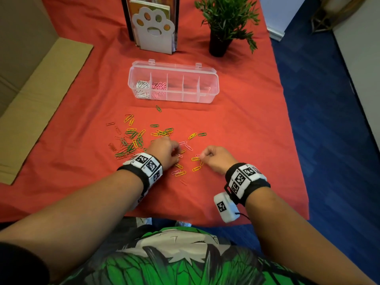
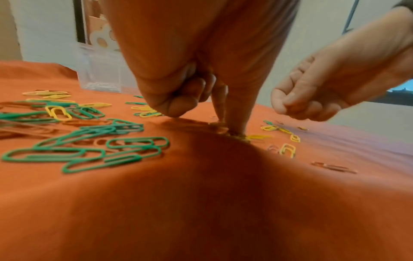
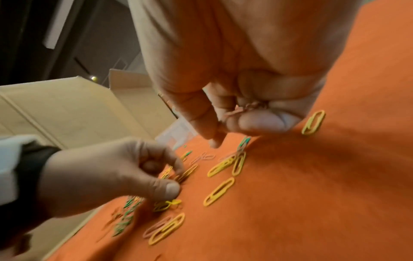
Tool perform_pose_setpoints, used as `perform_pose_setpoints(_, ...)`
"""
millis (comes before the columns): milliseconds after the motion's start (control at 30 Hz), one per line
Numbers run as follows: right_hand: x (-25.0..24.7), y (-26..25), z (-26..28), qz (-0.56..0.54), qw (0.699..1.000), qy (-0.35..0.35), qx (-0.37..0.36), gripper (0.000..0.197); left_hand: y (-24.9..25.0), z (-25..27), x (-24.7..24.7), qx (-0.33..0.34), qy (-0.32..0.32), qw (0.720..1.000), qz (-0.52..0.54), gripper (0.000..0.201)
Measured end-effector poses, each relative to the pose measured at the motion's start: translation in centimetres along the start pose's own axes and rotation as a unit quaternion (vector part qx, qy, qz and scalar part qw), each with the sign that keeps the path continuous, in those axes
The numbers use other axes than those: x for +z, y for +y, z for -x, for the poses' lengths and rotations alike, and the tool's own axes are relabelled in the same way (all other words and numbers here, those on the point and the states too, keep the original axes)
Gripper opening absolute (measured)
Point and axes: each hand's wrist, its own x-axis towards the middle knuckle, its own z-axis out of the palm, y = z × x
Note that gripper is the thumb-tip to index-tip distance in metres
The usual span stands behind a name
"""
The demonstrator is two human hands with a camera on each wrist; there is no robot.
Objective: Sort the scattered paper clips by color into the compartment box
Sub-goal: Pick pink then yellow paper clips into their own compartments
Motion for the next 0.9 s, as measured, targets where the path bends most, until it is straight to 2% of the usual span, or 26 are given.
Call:
perform_pose_setpoints(33, -0.3, -0.2, -0.2, 0.008, 1.000, 0.011, -0.006, 0.011, -0.1, 0.0, 0.0, 0.004, 0.004, 1.000, -0.012, 0.027)
perform_pose_setpoints(100, -0.7, -0.7, -0.3, 0.095, 0.994, 0.035, -0.033, 0.009, -0.3, 0.0, 0.2, 0.003, 0.007, 1.000, -0.013, 0.026)
perform_pose_setpoints(200, -0.4, -1.1, -0.5, 0.223, 0.970, 0.069, -0.075, 0.012, -0.2, 0.1, 0.0, -0.010, 0.017, 1.000, 0.010, 0.026)
perform_pose_setpoints(300, 0.6, -1.2, -0.4, 0.311, 0.942, 0.079, -0.094, 0.021, -0.2, 0.1, -0.8, -0.037, 0.045, 0.996, 0.062, 0.027)
perform_pose_setpoints(367, 1.2, -1.4, -0.4, 0.347, 0.929, 0.084, -0.099, 0.025, -0.3, -0.2, -1.3, -0.066, 0.041, 0.989, 0.125, 0.027)
perform_pose_setpoints(433, 1.5, -1.6, -0.3, 0.347, 0.931, 0.069, -0.090, 0.027, -0.4, -0.6, -1.5, -0.100, 0.028, 0.967, 0.233, 0.023)
perform_pose_setpoints(500, 1.3, -1.9, -0.5, 0.319, 0.944, 0.040, -0.080, 0.024, -0.4, -0.8, -1.6, -0.121, 0.009, 0.922, 0.368, 0.025)
perform_pose_setpoints(567, 0.8, -2.0, -0.7, 0.242, 0.967, 0.023, -0.069, 0.011, -0.3, -0.8, -1.7, -0.127, -0.012, 0.881, 0.456, 0.025)
perform_pose_setpoints(600, 0.5, -1.9, -0.7, 0.178, 0.982, 0.020, -0.061, 0.011, -0.3, -0.8, -1.7, -0.131, -0.017, 0.865, 0.484, 0.023)
perform_pose_setpoints(633, 0.1, -1.9, -0.8, 0.105, 0.993, 0.019, -0.048, 0.019, -0.4, -0.8, -1.8, -0.136, -0.017, 0.855, 0.501, 0.021)
perform_pose_setpoints(700, -0.6, -1.9, -0.5, -0.066, 0.998, 0.018, -0.012, 0.028, -0.9, -1.1, -1.7, -0.140, 0.001, 0.862, 0.488, 0.014)
perform_pose_setpoints(733, -0.9, -2.0, -0.3, -0.151, 0.988, 0.019, 0.009, 0.028, -1.2, -1.4, -1.6, -0.139, 0.012, 0.876, 0.461, 0.013)
perform_pose_setpoints(800, -1.4, -1.9, 0.3, -0.314, 0.949, 0.006, 0.033, 0.021, -1.7, -1.7, -1.6, -0.136, 0.026, 0.903, 0.408, 0.012)
perform_pose_setpoints(900, -2.1, -1.4, 1.1, -0.484, 0.873, -0.061, 0.012, 0.010, -1.9, -1.7, -1.7, -0.132, 0.052, 0.911, 0.386, 0.016)
